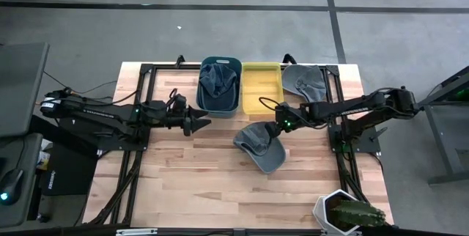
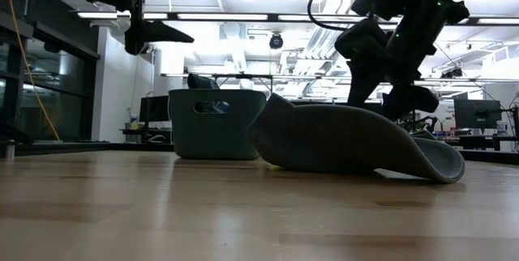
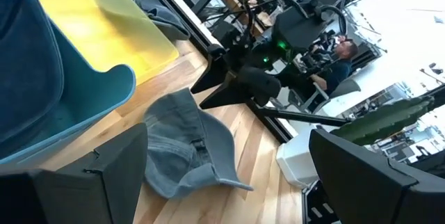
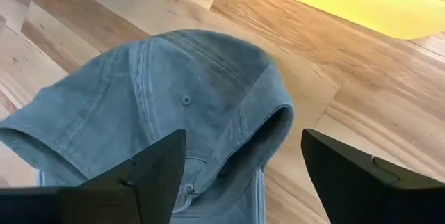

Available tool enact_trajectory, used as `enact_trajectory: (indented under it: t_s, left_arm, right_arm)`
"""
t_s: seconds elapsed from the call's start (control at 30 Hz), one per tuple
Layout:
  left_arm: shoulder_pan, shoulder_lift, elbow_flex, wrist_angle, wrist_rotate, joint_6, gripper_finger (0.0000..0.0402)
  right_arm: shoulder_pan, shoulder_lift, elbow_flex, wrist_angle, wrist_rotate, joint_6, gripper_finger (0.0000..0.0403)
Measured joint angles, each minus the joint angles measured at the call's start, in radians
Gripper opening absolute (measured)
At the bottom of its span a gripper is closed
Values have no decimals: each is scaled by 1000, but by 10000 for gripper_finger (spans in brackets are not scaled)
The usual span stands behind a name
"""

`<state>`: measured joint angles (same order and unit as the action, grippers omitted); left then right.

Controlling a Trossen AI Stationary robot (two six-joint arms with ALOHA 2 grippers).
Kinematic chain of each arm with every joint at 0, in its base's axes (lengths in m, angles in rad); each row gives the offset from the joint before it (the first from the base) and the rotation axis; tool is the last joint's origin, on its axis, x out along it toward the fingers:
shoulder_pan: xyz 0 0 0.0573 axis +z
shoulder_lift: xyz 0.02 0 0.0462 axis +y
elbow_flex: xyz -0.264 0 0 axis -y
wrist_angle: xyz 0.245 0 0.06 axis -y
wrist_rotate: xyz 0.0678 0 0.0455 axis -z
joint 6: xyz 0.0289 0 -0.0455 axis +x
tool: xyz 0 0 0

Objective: Pick & Place hat
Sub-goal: Put the bottom gray cap into the yellow bin

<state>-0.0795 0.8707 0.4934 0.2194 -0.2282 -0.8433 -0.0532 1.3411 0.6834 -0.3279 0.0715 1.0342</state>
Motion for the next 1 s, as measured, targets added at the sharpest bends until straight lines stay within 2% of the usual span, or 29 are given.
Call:
enact_trajectory:
  t_s: [0.2,0.57,0.73,1.0]
  left_arm:
    - [0,0,0,19,-3,0,342]
    - [0,0,0,18,-1,0,342]
    - [0,0,0,18,3,0,342]
    - [0,0,0,21,4,0,342]
  right_arm:
    - [11,0,-37,31,23,58,280]
    - [27,0,-144,281,14,90,280]
    - [43,1,-159,290,25,88,280]
    - [69,124,-148,365,-2,92,280]
